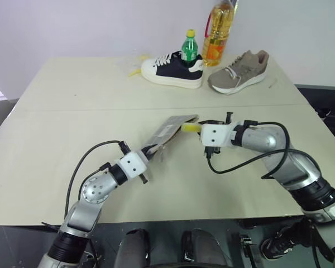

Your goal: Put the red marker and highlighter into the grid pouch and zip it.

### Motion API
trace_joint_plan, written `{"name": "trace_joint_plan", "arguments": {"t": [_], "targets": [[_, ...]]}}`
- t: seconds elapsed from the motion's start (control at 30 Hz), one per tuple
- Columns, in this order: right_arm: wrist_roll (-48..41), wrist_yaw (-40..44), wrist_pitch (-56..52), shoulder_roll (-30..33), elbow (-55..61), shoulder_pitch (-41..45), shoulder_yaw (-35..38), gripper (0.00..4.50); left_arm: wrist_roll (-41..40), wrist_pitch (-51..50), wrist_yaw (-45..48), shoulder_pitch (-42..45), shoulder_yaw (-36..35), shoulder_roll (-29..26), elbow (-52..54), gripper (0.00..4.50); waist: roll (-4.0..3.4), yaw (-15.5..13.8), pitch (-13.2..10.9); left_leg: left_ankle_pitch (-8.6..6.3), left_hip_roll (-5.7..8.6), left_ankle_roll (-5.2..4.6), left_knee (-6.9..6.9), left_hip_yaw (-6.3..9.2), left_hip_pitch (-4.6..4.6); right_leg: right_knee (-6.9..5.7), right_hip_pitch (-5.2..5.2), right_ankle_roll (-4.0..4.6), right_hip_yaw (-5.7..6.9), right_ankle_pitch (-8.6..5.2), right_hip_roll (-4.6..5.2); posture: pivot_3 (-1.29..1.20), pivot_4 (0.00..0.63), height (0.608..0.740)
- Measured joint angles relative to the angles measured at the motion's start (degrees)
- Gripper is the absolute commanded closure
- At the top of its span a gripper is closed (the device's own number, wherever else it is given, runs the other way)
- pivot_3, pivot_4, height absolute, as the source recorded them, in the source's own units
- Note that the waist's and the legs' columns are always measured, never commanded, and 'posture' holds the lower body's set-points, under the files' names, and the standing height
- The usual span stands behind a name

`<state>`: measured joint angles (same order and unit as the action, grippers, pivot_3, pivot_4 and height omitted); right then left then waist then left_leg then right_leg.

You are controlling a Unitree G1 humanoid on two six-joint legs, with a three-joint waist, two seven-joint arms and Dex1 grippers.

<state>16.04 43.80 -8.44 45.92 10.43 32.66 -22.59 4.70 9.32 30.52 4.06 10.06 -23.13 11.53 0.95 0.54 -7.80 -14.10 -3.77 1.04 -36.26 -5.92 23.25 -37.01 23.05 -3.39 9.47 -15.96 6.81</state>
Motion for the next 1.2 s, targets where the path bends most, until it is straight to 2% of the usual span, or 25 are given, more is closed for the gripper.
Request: {"name": "trace_joint_plan", "arguments": {"t": [0.4, 0.67, 0.73, 0.77, 0.9, 1.03, 1.2], "targets": [[3.6, 3.0, 8.2, -1.0, -2.2, 1.6, 0.4, 3.66, -0.4, 0.0, 0.9, 0.0, 0.1, 0.1, 0.4, 4.50, -0.01, 0.0, 0.0, 0.00, 0.00, 0.00, -0.01, -0.01, -0.06, -0.02, -0.06, 0.01, 0.00, 0.00, 0.00, 0.00, 0.150, 0.702], [9.3, 3.4, 26.3, -1.9, -6.5, 5.6, -3.4, 3.66, -1.0, -0.1, 2.9, 0.7, 0.5, -0.3, 1.1, 4.50, -0.01, 0.1, 0.0, 0.01, 0.00, 0.02, -0.02, -0.05, -0.16, -0.03, -0.16, 0.00, 0.00, 0.00, 0.00, 0.00, 0.150, 0.702], [9.3, 4.0, 27.8, -2.1, -7.4, 5.9, -3.4, 2.60, -1.1, -0.1, 3.3, 0.7, 0.5, -0.6, 1.2, 4.50, -0.01, 0.0, 0.0, 0.01, 0.01, 0.02, -0.04, -0.04, -0.20, -0.02, -0.23, 0.00, 0.00, 0.00, 0.00, 0.00, 0.150, 0.702], [9.2, 4.3, 28.3, -2.3, -7.7, 6.0, -3.4, 2.25, -1.2, -0.1, 3.3, 0.6, 0.4, -0.8, 1.4, 4.50, -0.01, 0.0, 0.0, 0.01, 0.01, 0.02, -0.05, -0.03, -0.21, -0.02, -0.26, 0.00, 0.00, 0.00, 0.00, 0.00, 0.150, 0.702], [7.0, 5.6, 25.7, -4.2, -8.6, 6.0, -2.4, 0.39, -1.5, -0.5, 3.1, 0.2, 0.2, -1.1, 2.1, 4.50, -0.03, 0.1, 0.0, 0.01, 0.00, 0.02, -0.03, -0.03, -0.29, -0.04, -0.30, 0.00, 0.00, 0.00, 0.00, 0.00, 0.150, 0.702], [1.3, 6.0, 18.0, -6.4, -8.8, 6.4, 3.3, 0.39, -3.5, -2.6, 1.5, 0.1, -0.9, 1.0, 2.8, 4.50, -0.02, 0.0, 0.0, 0.01, 0.00, 0.02, -0.05, -0.01, -0.30, -0.03, -0.35, 0.01, 0.00, 0.01, 0.01, 0.00, 0.150, 0.702], [-13.8, 8.5, 1.3, -10.1, -7.2, 8.0, 13.6, 0.39, -6.8, -6.0, -0.7, 1.0, -3.1, 3.8, 3.1, 4.50, -0.03, 0.0, 0.0, 0.01, 0.01, 0.01, -0.04, 0.04, -0.39, -0.02, -0.45, 0.02, 0.01, 0.01, 0.02, 0.00, 0.150, 0.702]]}}
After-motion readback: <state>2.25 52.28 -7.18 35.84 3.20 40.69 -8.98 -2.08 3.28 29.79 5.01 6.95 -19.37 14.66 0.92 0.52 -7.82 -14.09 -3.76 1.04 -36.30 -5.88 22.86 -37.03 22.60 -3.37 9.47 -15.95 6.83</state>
